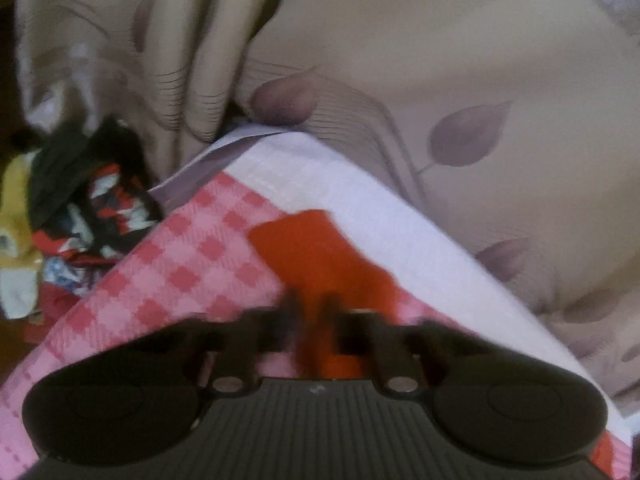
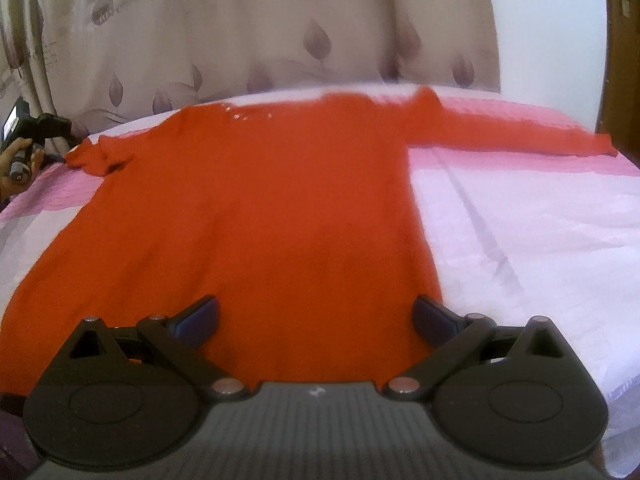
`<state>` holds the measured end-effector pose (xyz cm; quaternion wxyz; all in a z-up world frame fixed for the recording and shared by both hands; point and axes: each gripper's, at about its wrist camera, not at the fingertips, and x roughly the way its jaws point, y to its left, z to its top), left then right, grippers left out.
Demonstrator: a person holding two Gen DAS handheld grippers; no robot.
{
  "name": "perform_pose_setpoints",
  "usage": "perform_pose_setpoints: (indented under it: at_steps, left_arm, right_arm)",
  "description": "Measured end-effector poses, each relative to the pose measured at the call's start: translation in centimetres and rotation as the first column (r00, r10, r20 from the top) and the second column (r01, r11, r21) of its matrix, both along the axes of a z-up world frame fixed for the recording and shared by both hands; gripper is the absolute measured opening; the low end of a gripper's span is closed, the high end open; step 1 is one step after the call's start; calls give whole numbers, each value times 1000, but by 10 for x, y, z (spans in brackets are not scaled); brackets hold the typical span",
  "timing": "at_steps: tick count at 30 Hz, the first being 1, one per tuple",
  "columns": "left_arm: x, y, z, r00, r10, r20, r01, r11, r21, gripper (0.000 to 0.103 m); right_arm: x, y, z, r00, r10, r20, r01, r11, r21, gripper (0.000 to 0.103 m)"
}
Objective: Fold small clothes
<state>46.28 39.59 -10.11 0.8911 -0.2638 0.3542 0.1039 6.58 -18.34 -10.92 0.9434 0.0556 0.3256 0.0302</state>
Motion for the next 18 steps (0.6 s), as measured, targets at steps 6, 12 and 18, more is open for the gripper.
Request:
perform_pose_setpoints:
  at_steps: [6,12,18]
  left_arm:
    - [-34,5,14,988,121,98,-124,992,19,5]
    - [-123,-3,48,962,214,169,-227,972,62,5]
    - [-194,-21,41,944,314,107,-328,930,165,5]
  right_arm:
    - [0,-1,2,1000,-5,-1,5,1000,15,103]
    - [-5,-8,4,1000,-7,23,6,999,53,103]
    - [-14,-11,8,999,7,50,-12,996,89,103]
